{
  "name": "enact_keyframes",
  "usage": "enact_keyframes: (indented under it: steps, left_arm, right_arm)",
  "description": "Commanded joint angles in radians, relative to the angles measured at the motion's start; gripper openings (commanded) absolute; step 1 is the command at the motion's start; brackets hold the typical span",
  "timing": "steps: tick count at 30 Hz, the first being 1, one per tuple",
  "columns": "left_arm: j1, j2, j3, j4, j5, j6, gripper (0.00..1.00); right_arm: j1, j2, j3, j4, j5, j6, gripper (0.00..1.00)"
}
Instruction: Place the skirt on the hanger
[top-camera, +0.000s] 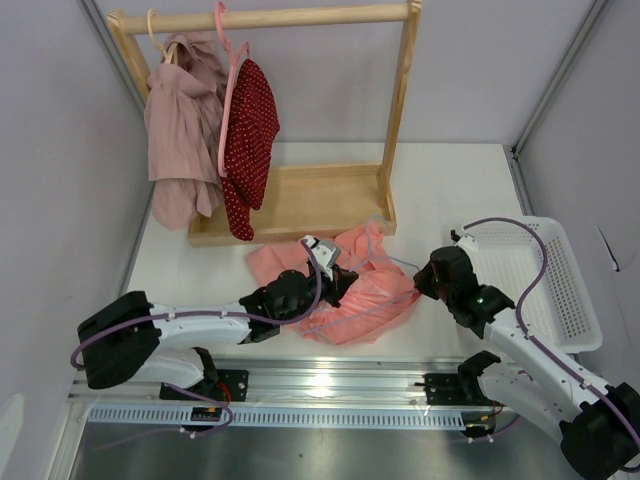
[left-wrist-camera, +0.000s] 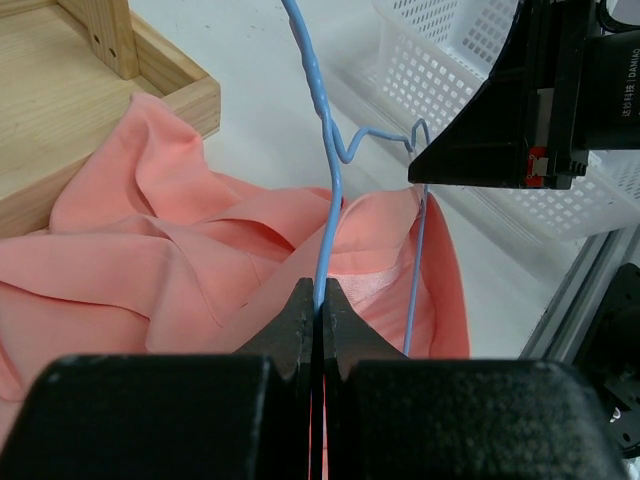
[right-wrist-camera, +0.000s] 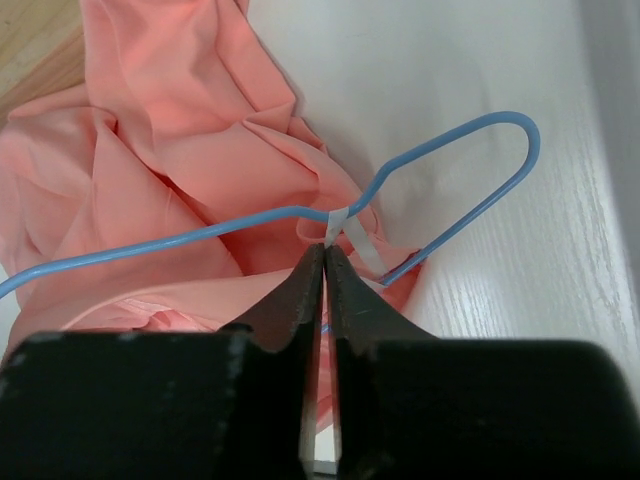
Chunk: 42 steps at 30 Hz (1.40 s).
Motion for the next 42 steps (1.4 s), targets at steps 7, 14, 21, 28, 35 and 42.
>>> enact_keyframes:
  steps: [7,14,21,28,35,42]
  left_arm:
    - [-0.002,0.012,0.038,0.034,0.059,0.015,0.00]
    - [-0.002,0.029,0.057,0.021,0.088,0.018,0.00]
    - [-0.002,0.035,0.067,0.011,0.091,0.022,0.00]
    - [-0.002,0.049,0.083,0.004,0.098,0.020,0.00]
    - [-0.004,0.049,0.083,0.003,0.093,0.018,0.00]
    - [-0.002,0.046,0.092,-0.006,0.093,0.023,0.00]
  right_arm:
    - [0.023,-0.046,0.125,-0.132,0.039,-0.053,0.45]
    - [0.056,-0.082,0.226,-0.119,-0.079,-0.122,0.52]
    - [0.107,0.004,0.295,0.004,-0.150,-0.189,0.55]
    - [0.199,0.096,0.343,0.049,-0.072,-0.211,0.57]
    - [0.242,0.173,0.371,0.046,-0.006,-0.222,0.57]
    - [0.248,0.205,0.361,0.055,0.019,-0.225,0.50]
